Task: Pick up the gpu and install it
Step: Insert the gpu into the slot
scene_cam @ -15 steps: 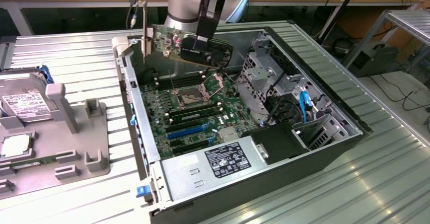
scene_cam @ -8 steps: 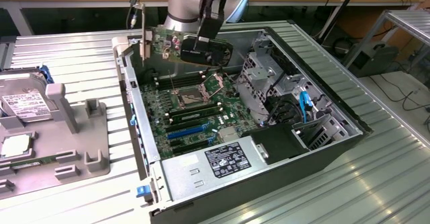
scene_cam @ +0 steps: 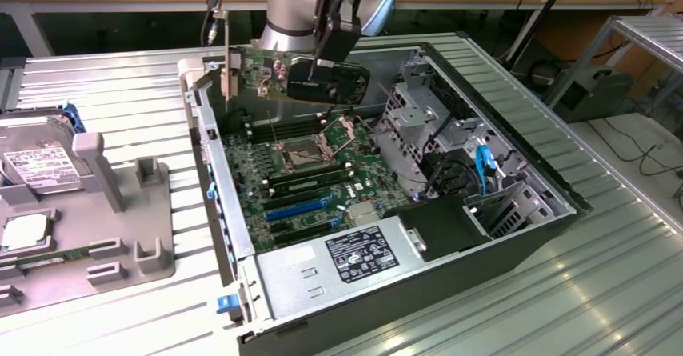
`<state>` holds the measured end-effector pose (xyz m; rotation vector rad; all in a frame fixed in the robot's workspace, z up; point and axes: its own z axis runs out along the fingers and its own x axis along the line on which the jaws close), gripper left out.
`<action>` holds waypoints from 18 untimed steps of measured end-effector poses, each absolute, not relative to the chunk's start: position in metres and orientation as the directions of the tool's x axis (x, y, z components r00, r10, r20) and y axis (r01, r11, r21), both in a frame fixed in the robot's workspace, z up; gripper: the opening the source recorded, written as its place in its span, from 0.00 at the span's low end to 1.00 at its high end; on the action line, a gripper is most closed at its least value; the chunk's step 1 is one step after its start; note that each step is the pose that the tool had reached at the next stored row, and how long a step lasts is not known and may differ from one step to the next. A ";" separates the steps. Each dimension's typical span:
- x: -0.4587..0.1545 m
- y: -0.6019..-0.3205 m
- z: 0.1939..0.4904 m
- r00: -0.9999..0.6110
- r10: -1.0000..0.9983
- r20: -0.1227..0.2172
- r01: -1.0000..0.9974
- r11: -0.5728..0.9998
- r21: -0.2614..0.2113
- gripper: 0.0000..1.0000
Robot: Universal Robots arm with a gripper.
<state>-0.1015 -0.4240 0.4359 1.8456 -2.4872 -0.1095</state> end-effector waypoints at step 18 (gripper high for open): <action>-0.098 -0.420 0.436 -0.204 -0.979 -0.008 -0.976 0.203 0.082 0.27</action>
